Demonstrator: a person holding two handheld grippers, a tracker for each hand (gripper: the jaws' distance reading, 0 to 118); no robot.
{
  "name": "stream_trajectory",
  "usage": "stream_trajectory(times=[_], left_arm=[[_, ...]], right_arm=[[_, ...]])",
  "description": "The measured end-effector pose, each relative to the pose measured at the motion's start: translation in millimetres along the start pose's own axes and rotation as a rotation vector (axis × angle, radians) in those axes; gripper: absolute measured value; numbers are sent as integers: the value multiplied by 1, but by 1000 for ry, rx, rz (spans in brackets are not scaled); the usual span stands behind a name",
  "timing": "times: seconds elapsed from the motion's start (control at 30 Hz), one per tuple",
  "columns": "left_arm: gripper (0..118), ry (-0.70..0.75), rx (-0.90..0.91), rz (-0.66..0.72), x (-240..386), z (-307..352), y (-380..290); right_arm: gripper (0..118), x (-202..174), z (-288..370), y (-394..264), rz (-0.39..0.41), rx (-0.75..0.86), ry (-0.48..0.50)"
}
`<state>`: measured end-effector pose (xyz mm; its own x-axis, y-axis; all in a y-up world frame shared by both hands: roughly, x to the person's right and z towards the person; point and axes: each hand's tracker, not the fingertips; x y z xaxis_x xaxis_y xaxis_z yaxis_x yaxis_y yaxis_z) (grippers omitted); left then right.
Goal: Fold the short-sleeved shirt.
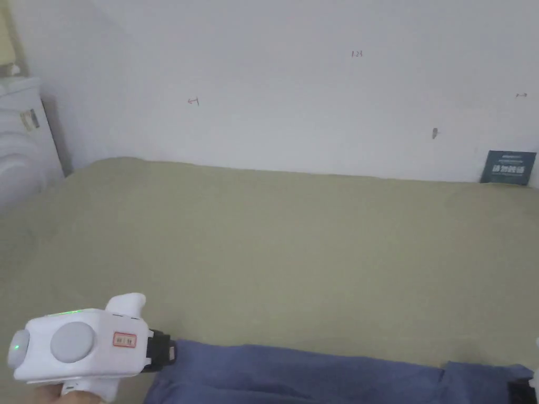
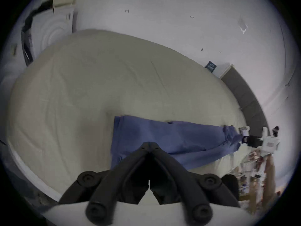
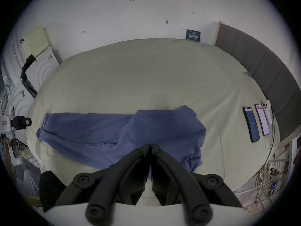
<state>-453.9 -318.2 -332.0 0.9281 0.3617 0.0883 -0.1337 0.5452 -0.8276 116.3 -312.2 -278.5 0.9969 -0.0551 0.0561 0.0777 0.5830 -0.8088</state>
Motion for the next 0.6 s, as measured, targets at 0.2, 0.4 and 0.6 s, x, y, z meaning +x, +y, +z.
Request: stream_trajectory(times=[0.2, 0.4, 0.6], left_arm=[[0, -215, -120, 199, -75, -25, 9], [118, -355, -221, 390, -94, -48, -14], [118, -589, -76, 587, -107, -64, -35]], right_arm=[[6, -1, -1, -3, 9, -9, 0], [6, -6, -1, -5, 14, -7, 39], [6, -10, -9, -11, 39, -31, 36]])
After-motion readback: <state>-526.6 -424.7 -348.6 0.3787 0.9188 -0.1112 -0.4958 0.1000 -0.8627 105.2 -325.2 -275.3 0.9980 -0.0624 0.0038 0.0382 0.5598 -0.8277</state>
